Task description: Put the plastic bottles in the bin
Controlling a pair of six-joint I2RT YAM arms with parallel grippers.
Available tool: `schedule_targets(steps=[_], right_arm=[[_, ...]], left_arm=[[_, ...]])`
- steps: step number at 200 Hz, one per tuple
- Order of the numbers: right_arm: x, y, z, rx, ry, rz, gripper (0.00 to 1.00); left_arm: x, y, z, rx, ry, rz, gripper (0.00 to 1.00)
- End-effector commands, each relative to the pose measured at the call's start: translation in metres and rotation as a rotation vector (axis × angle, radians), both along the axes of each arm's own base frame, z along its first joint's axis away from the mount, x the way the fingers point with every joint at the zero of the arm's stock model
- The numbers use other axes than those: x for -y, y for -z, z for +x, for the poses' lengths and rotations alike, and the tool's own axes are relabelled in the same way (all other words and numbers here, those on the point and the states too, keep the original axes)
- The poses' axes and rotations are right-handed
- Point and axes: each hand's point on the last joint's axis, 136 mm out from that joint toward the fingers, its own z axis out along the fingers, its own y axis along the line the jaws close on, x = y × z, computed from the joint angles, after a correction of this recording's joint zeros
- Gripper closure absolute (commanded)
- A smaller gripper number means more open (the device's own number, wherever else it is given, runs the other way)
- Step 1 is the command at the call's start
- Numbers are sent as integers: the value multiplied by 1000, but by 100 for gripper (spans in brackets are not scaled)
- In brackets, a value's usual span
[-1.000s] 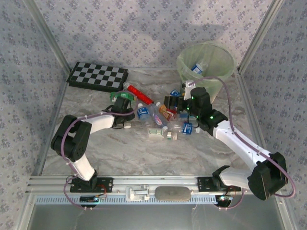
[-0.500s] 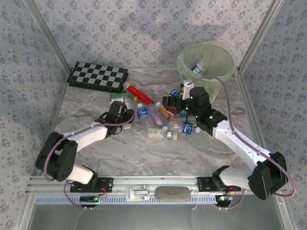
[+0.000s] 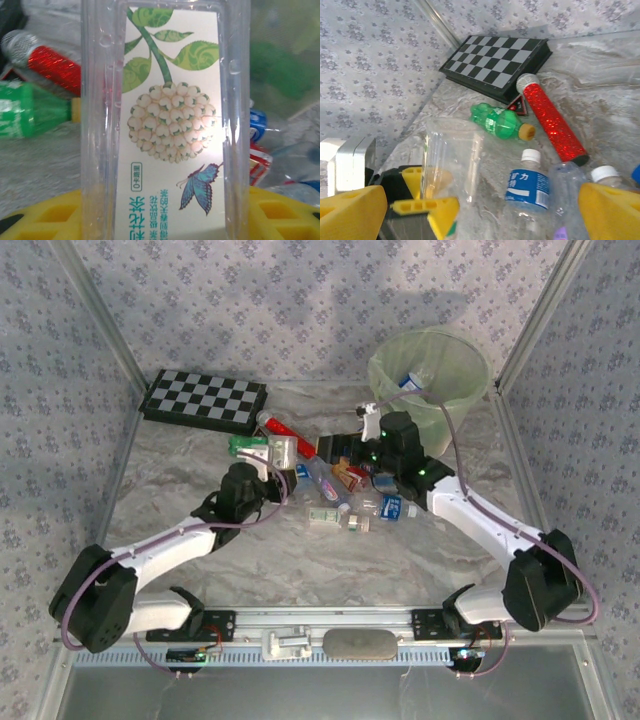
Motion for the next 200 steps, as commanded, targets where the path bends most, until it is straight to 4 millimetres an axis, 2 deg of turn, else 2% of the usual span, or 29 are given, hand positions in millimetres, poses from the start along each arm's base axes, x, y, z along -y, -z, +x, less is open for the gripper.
schedule_targets(steps=[1, 64, 99, 165, 200], right_arm=[[-19, -18, -1, 0, -61, 75, 0], [-38, 0, 2, -76, -115, 81, 0], [-46, 6, 3, -112, -146, 92, 4], [-55, 14, 0, -150, -194, 99, 26], [-56, 14, -1, -152, -206, 103, 40]], left_arm=[[23, -32, -8, 114, 93, -45, 56], [49, -48, -24, 162, 181, -65, 56], [58, -50, -28, 173, 210, -55, 56], [66, -50, -31, 174, 229, -54, 54], [65, -50, -30, 177, 222, -51, 45]])
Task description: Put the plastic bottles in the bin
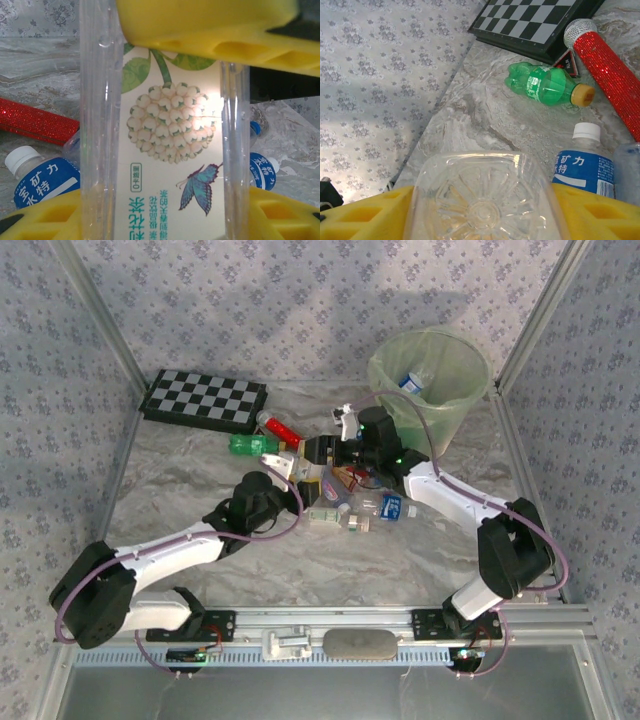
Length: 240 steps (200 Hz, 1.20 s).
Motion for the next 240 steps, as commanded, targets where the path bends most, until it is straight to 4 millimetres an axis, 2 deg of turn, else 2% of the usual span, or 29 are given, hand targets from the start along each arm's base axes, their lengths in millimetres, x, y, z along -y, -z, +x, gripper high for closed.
schedule_targets(steps=[1, 24, 44, 76, 92, 96, 128, 148, 171, 203, 240], right_arm=[[-9, -17, -1, 29, -34, 34, 40], [-5, -20, -1, 46, -26, 26, 45], [4, -25, 2, 74, -5, -2, 46], [24, -41, 5, 150, 43, -67, 47], [36, -42, 6, 179, 71, -117, 47], [37, -58, 8, 213, 79, -111, 48], [61, -88, 15, 318, 128, -184, 48], [75, -118, 18, 401, 150, -235, 48], [92, -157, 20, 512, 192, -276, 48], [120, -213, 21, 679, 299, -301, 49], [161, -265, 25, 832, 478, -339, 51]], left_arm=[[10, -31, 4, 72, 14, -52, 45], [5, -32, 5, 73, -12, -57, 30], [-6, -35, 6, 85, -63, -64, 26], [-34, -40, 10, 112, -179, -63, 20], [-53, -41, 14, 110, -255, -71, 16], [-59, -40, 15, 107, -280, -73, 15], [-110, -23, 28, 19, -458, -134, 5], [-139, -5, 33, -54, -548, -164, 4], [-164, 11, 31, -103, -637, -175, 0], [-179, 23, 28, -133, -696, -179, 0], [-173, 31, 31, -170, -681, -190, 0]])
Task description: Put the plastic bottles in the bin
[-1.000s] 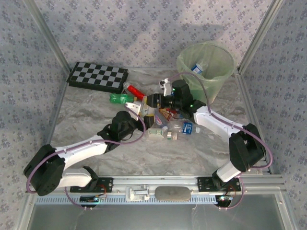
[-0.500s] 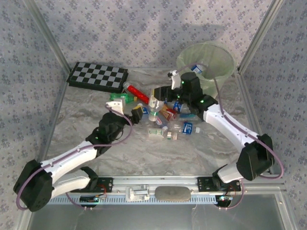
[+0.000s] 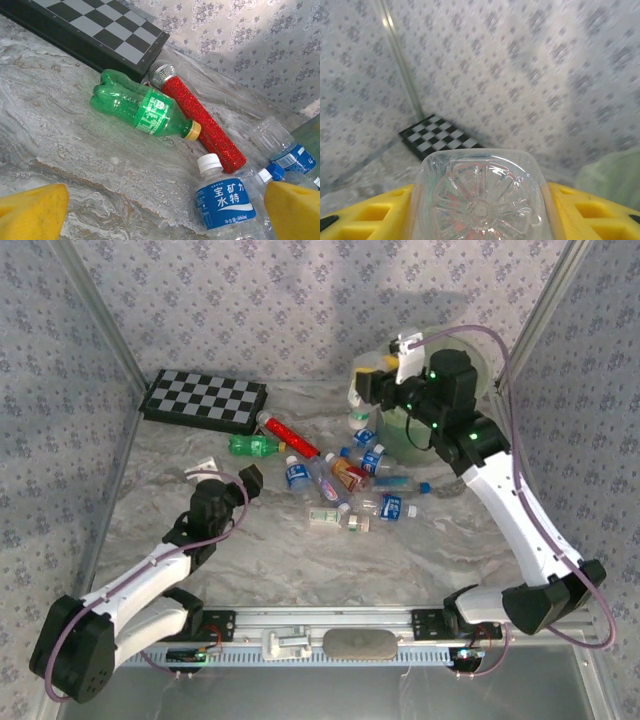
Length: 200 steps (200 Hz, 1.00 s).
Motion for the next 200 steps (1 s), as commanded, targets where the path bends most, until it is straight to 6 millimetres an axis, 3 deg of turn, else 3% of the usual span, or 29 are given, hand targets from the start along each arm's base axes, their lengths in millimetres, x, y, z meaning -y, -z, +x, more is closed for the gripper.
schedule_targets(steps=[1, 37, 102, 144, 200], right_arm=[[35, -45, 0, 159, 137, -32, 51], [85, -69, 13, 254, 314, -18, 52], [161, -64, 52, 278, 545, 8, 52], [179, -20, 84, 148, 566, 24, 52], [165, 52, 117, -55, 497, 37, 52]], left_arm=[[1, 6, 2, -23, -10, -35, 0], [14, 18, 6, -58, 29, -74, 0], [31, 27, 13, -106, 89, -87, 0], [35, 30, 15, -122, 102, -100, 0], [38, 32, 14, -138, 113, -101, 0]])
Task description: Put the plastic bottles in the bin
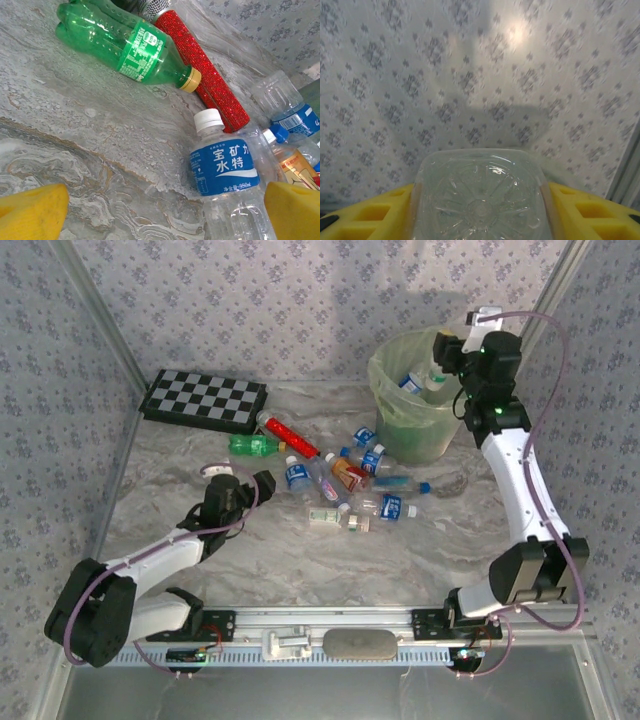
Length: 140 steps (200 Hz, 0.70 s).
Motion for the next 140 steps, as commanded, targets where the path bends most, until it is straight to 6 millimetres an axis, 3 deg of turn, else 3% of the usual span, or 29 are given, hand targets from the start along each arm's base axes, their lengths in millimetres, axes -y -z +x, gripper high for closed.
schedule_targets(steps=[1, 110, 122, 140], right_arm=[[-8, 25, 11, -73, -43, 55, 52], [-23, 97, 45, -284, -90, 86, 48], [-23, 101, 46, -296, -87, 85, 43], [-20, 96, 46, -292, -73, 82, 29]], left_arm=[[5, -15, 8, 31, 5, -36, 0], [14, -16, 9, 25, 30, -33, 0], [14, -16, 9, 25, 30, -33, 0], [15, -15, 8, 21, 35, -29, 0]])
